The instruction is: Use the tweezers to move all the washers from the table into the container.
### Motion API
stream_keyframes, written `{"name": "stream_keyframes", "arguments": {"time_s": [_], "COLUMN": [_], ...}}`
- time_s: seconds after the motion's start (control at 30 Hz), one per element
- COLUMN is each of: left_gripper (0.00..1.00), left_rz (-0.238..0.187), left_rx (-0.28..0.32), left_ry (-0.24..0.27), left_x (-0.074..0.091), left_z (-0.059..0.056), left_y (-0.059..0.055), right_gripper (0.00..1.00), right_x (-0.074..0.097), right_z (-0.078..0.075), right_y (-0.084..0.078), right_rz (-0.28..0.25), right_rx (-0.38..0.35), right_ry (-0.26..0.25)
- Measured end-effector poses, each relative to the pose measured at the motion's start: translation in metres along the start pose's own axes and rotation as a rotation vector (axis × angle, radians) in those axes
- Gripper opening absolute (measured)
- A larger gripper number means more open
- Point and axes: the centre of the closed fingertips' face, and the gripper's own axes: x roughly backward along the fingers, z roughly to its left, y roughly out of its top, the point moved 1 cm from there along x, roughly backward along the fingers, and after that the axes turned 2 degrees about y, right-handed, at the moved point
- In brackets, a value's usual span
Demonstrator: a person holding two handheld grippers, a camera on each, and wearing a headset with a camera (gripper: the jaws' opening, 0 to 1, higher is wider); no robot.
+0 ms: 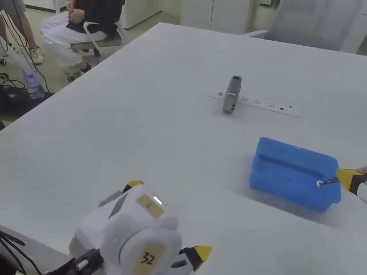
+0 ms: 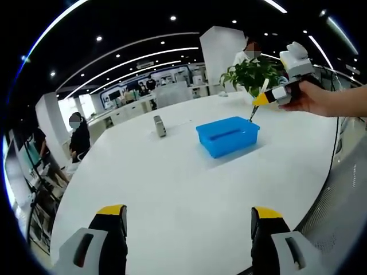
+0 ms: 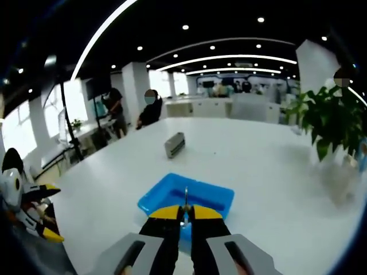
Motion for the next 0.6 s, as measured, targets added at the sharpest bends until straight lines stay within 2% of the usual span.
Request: {"name": "stream_keyframes", "arguments": {"time_s": [0.1,0.2,0.3,0.43,0.6], "left_gripper": [0.91,0.84,0.85,0.85,0.80], "left_rz": [0.003,0.002,0.001,-0.010,0.000], "left_rx": [0.009,0.024,0.026,0.025,0.020], "left_ry": [-0.007,-0.020,-0.018,-0.024,-0.039], "left_x": [0.000,0.001,0.001,0.002,0.002], "left_z": [-0.001,-0.002,-0.002,-0.004,-0.007], "left_y": [0.000,0.001,0.001,0.004,0.004], "right_gripper": [0.02,0.02,0.02,0.02,0.02], "right_x": [-0.014,-0.026,-0.035,-0.041,-0.047], "right_z": [-0.005,-0.011,-0.020,-0.024,-0.023], "right_y": [-0.003,-0.013,-0.021,-0.029,-0.038], "right_rz": [0.020,0.069,0.098,0.135,0.173], "right_rx": [0.012,0.041,0.053,0.052,0.075], "right_ry": [-0.011,-0.018,-0.024,-0.029,-0.019]}}
